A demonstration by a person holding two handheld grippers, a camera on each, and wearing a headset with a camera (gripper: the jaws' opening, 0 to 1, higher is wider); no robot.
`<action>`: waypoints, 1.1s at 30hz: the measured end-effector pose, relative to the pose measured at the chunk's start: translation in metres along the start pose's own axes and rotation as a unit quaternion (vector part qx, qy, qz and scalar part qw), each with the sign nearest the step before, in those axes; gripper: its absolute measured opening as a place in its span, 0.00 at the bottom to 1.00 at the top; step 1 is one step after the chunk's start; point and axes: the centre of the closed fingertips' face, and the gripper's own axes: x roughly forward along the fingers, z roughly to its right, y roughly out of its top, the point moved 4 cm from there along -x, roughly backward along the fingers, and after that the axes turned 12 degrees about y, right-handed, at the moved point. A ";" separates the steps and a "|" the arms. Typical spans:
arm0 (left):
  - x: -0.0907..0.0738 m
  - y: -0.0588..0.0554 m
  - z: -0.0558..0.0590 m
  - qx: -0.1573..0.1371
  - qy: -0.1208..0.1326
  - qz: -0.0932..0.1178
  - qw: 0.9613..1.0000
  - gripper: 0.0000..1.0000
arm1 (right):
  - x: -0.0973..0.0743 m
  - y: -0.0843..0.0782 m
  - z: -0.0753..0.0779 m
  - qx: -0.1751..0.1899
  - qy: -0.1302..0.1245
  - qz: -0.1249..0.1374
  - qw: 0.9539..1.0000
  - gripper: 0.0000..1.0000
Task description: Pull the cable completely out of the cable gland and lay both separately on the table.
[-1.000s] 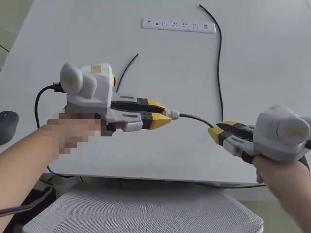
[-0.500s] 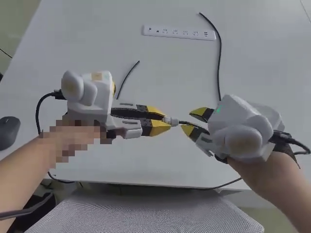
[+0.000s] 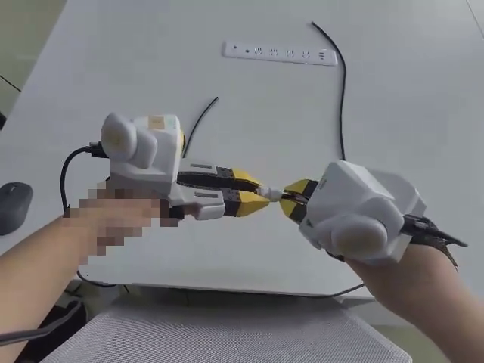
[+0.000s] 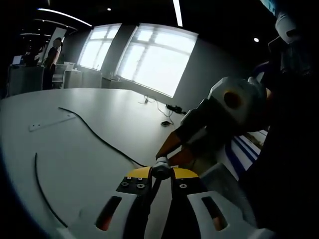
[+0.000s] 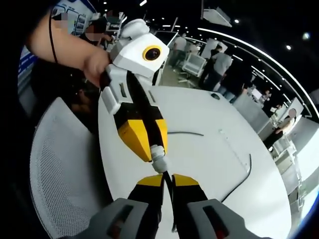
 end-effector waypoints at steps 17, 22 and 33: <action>0.001 0.000 -0.003 0.001 0.009 -0.003 1.000 0.15 | 0.001 -0.023 0.010 0.103 0.000 0.006 0.995 0.00; 0.001 0.001 -0.004 0.001 0.012 0.001 1.000 0.15 | 0.002 -0.035 0.014 0.148 -0.008 0.011 0.989 0.00; 0.002 0.000 -0.001 -0.007 0.006 0.004 1.000 0.15 | 0.006 -0.085 0.021 0.251 -0.030 -0.005 0.967 0.00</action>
